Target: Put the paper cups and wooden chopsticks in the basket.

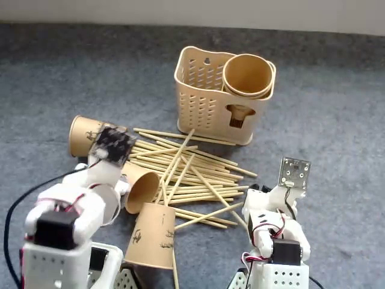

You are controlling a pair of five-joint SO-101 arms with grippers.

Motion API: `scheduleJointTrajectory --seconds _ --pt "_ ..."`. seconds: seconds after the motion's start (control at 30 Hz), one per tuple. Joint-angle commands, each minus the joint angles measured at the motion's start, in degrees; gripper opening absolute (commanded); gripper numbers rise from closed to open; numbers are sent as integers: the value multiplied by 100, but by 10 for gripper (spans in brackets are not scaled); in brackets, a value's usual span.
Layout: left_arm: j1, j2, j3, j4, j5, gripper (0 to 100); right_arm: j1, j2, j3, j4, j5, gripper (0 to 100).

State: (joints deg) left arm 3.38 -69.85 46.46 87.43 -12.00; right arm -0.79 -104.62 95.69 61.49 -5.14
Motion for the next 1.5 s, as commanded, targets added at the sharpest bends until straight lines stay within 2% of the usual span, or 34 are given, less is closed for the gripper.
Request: scheduleJointTrajectory --seconds 0.0,0.13,0.4,0.6,0.93,1.07,1.47 --pt "813 1130 -629 211 334 117 40 -66 611 -4 79 70" --pt "1051 1587 -637 193 343 117 40 -66 611 -4 88 70" --pt "418 2097 -444 -308 290 117 57 -66 611 -4 695 70" --pt "295 2123 4 -765 -70 116 57 -66 611 -4 721 70" --pt "-110 2123 532 -1521 -62 91 66 -66 611 -4 721 70" --pt "-84 2105 453 -1503 -62 2 66 -66 611 -4 721 70" --pt "-92 804 391 -1292 -53 6 66 -66 611 -40 721 70"
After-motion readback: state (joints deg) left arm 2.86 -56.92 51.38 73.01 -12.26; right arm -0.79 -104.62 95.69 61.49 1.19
